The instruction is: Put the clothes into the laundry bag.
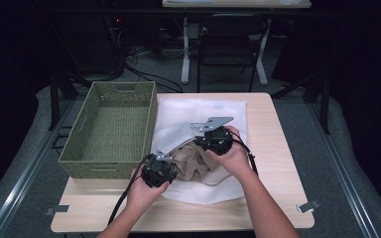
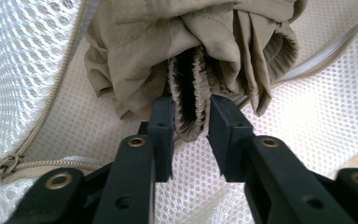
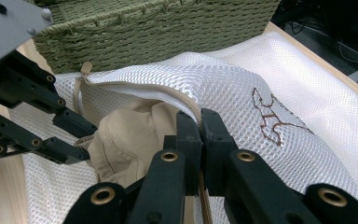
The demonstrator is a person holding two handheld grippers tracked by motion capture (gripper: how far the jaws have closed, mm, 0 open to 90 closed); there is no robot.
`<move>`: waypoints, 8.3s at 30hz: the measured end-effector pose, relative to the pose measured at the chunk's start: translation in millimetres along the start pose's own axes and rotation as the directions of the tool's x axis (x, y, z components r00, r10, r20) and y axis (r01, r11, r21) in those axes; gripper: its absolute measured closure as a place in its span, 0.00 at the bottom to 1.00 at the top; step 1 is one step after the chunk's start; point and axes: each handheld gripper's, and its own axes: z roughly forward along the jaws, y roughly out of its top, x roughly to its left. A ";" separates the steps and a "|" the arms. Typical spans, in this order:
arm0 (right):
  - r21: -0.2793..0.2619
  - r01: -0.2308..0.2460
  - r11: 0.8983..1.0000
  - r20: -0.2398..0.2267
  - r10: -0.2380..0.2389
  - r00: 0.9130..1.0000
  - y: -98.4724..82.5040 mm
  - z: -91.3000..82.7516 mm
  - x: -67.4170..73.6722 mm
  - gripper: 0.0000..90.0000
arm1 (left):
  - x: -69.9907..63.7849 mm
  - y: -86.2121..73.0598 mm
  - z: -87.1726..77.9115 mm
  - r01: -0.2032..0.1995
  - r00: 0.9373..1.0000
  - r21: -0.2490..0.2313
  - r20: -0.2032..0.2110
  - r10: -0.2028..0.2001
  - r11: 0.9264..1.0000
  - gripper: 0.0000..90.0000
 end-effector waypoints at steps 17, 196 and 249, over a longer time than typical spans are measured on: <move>0.003 0.006 1.000 -0.002 -0.006 1.000 0.9 0.6 3.2 0.98 | -0.1 5.3 6.4 0.021 1.000 -0.020 0.007 -0.020 1.000 0.89; 0.047 0.055 0.997 -0.003 -0.055 0.998 -0.4 -6.9 18.7 0.97 | 1.2 -39.8 -10.2 -0.090 0.992 -0.055 0.084 0.094 0.994 0.61; 0.115 0.050 0.992 -0.001 -0.050 0.999 -40.4 10.5 41.0 0.96 | 2.9 -45.4 -14.0 -0.057 0.993 -0.082 0.098 0.065 0.995 0.61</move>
